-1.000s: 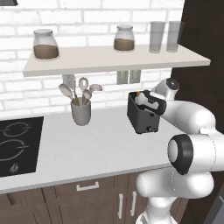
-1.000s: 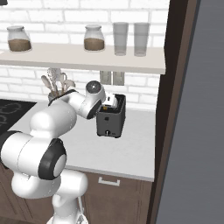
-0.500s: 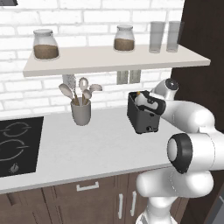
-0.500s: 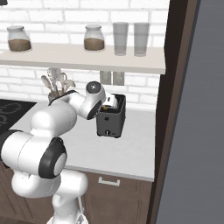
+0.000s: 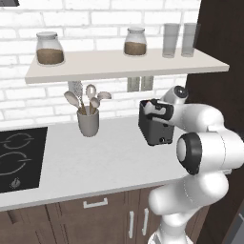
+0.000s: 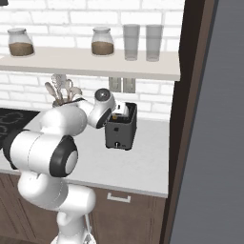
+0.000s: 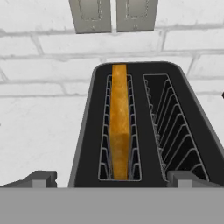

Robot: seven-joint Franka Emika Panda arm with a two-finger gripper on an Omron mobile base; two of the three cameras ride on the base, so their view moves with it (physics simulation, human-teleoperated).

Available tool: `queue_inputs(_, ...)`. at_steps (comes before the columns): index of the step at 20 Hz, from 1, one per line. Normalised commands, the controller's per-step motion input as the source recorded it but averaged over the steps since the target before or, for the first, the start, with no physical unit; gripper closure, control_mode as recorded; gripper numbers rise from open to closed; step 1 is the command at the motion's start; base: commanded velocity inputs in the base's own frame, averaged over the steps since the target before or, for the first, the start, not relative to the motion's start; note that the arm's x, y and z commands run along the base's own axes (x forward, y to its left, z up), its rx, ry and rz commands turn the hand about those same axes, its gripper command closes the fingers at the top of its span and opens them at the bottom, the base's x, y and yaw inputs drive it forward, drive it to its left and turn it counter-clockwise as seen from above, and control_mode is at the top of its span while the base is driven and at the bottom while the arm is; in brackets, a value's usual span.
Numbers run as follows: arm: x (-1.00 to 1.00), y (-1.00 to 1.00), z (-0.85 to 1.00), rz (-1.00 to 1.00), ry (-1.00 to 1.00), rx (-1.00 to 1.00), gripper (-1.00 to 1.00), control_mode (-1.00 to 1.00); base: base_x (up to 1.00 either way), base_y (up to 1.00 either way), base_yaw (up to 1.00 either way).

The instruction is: Start the toaster. Once the lever pops up, take the bread to the plate on the dining counter.

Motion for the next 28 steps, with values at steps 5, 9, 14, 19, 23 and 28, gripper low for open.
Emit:
queue_inputs(5,0.32,0.00,-0.14,0.00,0.00,0.00,-1.00,-1.00,0.00,0.00,0.00)
queue_inputs(9,0.14,0.00,-0.10,0.00,0.00,0.00,-1.00,-1.00,0.00,0.00,0.00)
queue_inputs(14,0.16,-0.03,-0.07,0.00,0.01,-0.03,-1.00,-1.00,0.00,0.00,0.00)
queue_inputs(19,0.28,0.00,-0.11,0.00,0.06,-0.04,-1.00,-1.00,0.00,0.00,0.00)
queue_inputs(23,0.32,0.00,-0.11,0.00,0.09,-0.01,-1.00,-1.00,0.00,0.00,0.00)
queue_inputs(28,0.25,0.00,-0.10,0.00,0.06,0.00,-1.00,-1.00,0.00,0.00,0.00)
